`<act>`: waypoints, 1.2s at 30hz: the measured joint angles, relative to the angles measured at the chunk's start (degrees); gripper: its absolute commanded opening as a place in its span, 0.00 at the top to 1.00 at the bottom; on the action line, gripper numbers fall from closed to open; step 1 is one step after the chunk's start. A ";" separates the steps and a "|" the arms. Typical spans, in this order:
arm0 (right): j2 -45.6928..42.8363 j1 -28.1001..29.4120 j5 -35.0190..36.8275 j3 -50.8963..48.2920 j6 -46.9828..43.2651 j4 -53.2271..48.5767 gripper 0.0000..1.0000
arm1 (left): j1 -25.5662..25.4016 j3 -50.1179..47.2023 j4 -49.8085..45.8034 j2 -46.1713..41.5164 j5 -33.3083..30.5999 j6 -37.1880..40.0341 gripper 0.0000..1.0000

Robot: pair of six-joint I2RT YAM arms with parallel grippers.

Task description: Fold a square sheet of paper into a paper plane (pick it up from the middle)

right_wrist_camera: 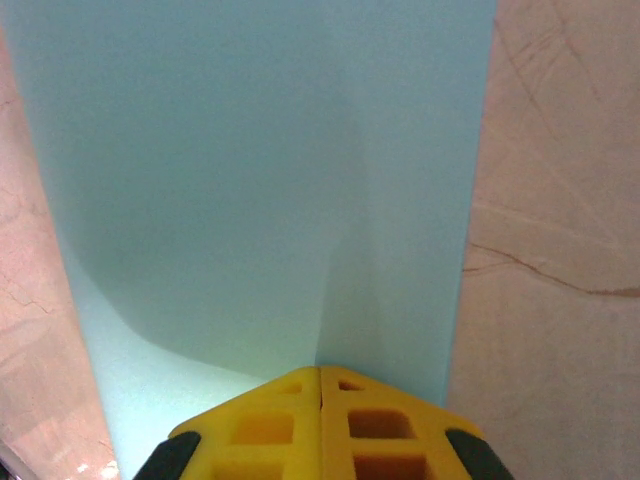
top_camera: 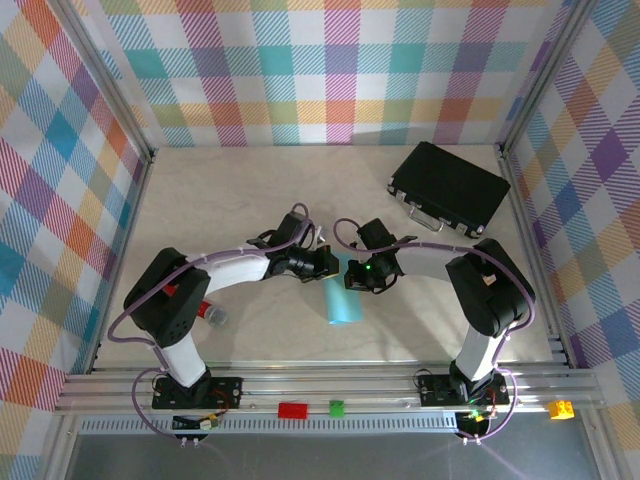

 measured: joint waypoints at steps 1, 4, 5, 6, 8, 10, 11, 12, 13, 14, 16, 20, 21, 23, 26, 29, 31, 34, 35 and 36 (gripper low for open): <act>0.00 0.00 -0.02 0.00 0.00 0.02 1.00 | 0.11 0.00 0.17 0.70 0.39 -0.22 1.00; 0.00 0.00 -0.02 0.00 0.02 0.02 1.00 | 0.46 0.00 0.37 2.19 1.44 -0.46 1.00; 0.00 0.00 -0.02 0.00 0.02 0.02 1.00 | 0.59 0.00 0.48 2.56 1.66 -0.46 1.00; 0.00 0.00 -0.02 0.00 0.02 0.02 1.00 | 0.72 -0.02 0.72 2.91 1.92 -0.46 1.00; 0.00 0.00 -0.02 0.00 0.02 0.02 1.00 | 0.94 -0.07 0.90 3.43 1.95 -0.44 1.00; 0.00 0.00 -0.02 0.00 0.04 0.00 1.00 | 1.11 -0.22 0.98 3.93 1.90 -0.35 1.00; 0.00 0.00 -0.02 0.00 0.04 0.00 1.00 | 1.20 -0.37 1.03 4.11 1.88 -0.22 1.00; 0.00 0.00 -0.02 0.00 0.13 0.02 1.00 | 1.25 -0.68 1.05 4.37 1.86 -0.09 1.00; 0.00 0.00 -0.02 0.00 0.20 0.02 1.00 | 1.33 -1.01 1.01 4.68 1.64 0.09 1.00; 0.00 0.00 -0.02 0.00 0.24 0.02 1.00 | 1.38 -1.40 0.94 4.96 1.36 0.33 1.00; 0.00 0.00 -0.02 0.00 0.44 0.02 1.00 | 1.64 -2.29 0.22 5.73 0.63 1.36 1.00; 0.00 -0.04 -0.15 -0.26 0.70 0.39 1.00 | 2.23 -3.39 0.37 6.23 0.46 3.15 1.00; -0.04 -0.07 -0.22 -0.37 0.87 0.46 1.00 | 2.25 -3.54 0.66 6.23 0.46 3.56 1.00; -0.13 -0.15 -0.24 -0.61 1.31 0.76 1.00 | 2.36 -3.76 1.18 6.23 0.81 4.26 1.00; -0.31 -0.15 -0.22 -0.83 1.73 1.05 1.00 | 2.51 -3.74 1.20 6.23 1.20 4.76 1.00; -0.48 -0.15 -0.20 -1.16 1.79 1.44 1.00 | 2.73 -3.28 0.57 6.23 1.49 4.85 1.00; -0.52 -0.15 -0.20 -1.20 1.92 1.44 1.00 | 3.32 -2.62 -0.35 6.23 1.66 5.05 1.00; -0.52 -0.15 -0.17 -1.20 1.92 1.44 1.00 | 4.76 -1.55 -0.48 6.25 2.58 5.29 1.00; -0.52 -0.15 -0.17 -1.20 1.92 1.44 1.00 | 5.18 -1.18 -0.46 6.32 2.78 5.31 1.00; -0.52 -0.15 -0.17 -1.20 1.92 1.44 1.00 | 5.60 -0.79 -0.44 6.47 2.99 5.44 1.00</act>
